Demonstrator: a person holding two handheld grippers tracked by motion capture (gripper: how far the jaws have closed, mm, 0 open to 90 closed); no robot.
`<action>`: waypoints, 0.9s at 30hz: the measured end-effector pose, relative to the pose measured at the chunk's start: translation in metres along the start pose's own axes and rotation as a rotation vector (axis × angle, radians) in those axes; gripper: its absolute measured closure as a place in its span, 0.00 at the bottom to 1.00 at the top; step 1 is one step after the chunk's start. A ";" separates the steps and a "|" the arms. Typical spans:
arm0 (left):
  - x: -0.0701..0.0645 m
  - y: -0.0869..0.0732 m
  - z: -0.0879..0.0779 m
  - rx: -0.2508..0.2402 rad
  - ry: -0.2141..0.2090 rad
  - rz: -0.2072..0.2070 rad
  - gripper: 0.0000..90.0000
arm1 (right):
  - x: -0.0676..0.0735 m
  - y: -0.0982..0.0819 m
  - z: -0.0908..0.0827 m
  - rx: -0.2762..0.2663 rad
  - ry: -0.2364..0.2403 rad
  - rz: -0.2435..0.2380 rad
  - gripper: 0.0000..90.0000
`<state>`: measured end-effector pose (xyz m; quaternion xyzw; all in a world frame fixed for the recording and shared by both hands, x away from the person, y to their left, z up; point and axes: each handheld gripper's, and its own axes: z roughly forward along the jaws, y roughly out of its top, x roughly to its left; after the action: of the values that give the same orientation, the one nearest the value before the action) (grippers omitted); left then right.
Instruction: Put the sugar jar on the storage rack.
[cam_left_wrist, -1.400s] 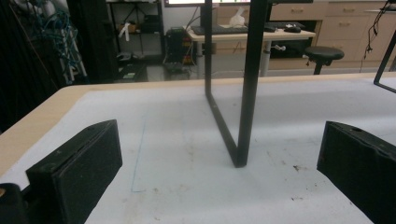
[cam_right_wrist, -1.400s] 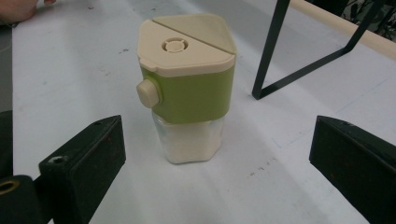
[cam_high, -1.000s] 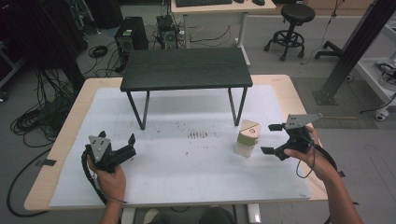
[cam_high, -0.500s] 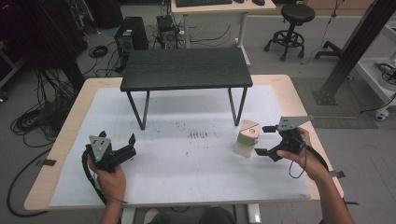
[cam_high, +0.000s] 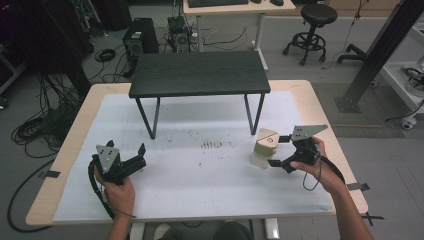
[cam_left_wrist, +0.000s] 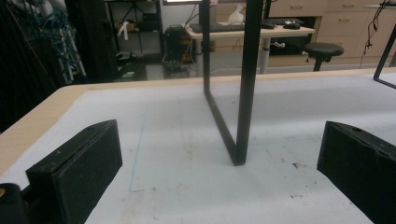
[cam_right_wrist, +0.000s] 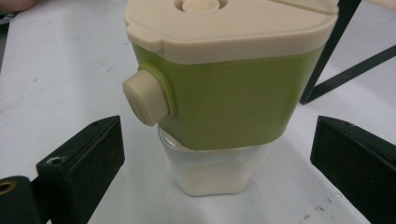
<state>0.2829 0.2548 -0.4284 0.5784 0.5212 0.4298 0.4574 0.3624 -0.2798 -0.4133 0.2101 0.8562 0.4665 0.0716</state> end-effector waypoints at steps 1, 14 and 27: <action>0.000 0.000 0.000 0.001 0.001 0.000 0.00 | 0.000 0.000 0.001 0.000 0.001 0.001 0.03; -0.001 0.000 0.000 0.002 0.005 0.004 0.00 | 0.000 0.000 0.011 -0.001 0.008 -0.001 0.03; -0.001 0.000 0.001 0.006 0.007 0.006 0.00 | -0.001 0.002 0.020 0.005 0.017 -0.005 0.03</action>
<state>0.2833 0.2539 -0.4286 0.5797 0.5221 0.4317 0.4526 0.3702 -0.2634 -0.4229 0.2042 0.8585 0.4660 0.0647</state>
